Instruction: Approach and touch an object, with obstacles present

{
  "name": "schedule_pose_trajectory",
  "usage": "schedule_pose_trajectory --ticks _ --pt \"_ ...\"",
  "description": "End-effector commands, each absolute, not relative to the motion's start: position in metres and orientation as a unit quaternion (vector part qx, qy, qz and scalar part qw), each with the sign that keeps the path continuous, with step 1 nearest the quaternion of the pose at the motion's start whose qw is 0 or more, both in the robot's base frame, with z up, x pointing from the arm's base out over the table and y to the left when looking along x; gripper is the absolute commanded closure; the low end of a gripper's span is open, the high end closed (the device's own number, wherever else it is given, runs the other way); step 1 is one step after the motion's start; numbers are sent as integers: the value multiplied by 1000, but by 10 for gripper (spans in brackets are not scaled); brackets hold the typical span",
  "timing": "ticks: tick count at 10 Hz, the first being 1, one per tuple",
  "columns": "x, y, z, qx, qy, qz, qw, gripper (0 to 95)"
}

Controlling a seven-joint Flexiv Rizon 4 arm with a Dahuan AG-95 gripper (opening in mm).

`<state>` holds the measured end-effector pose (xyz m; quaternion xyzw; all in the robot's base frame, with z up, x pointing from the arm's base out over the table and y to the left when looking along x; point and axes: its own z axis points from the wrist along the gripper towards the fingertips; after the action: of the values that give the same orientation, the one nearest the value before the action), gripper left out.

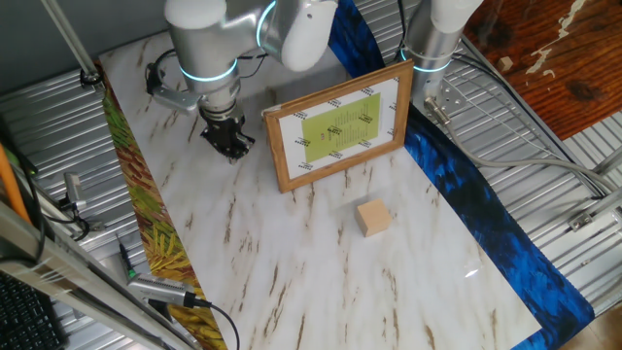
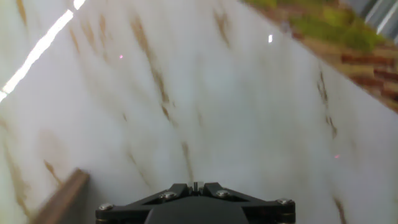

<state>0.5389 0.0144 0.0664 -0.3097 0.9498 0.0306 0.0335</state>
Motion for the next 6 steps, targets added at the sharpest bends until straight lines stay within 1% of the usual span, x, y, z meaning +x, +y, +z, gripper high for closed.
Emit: schedule_pose_trajectory --ticks 1,4,6 --pt "547 32 75 -298 954 26 30 950" --pt "547 57 75 -279 959 24 34 950" --pt "543 70 70 -270 962 23 38 950"
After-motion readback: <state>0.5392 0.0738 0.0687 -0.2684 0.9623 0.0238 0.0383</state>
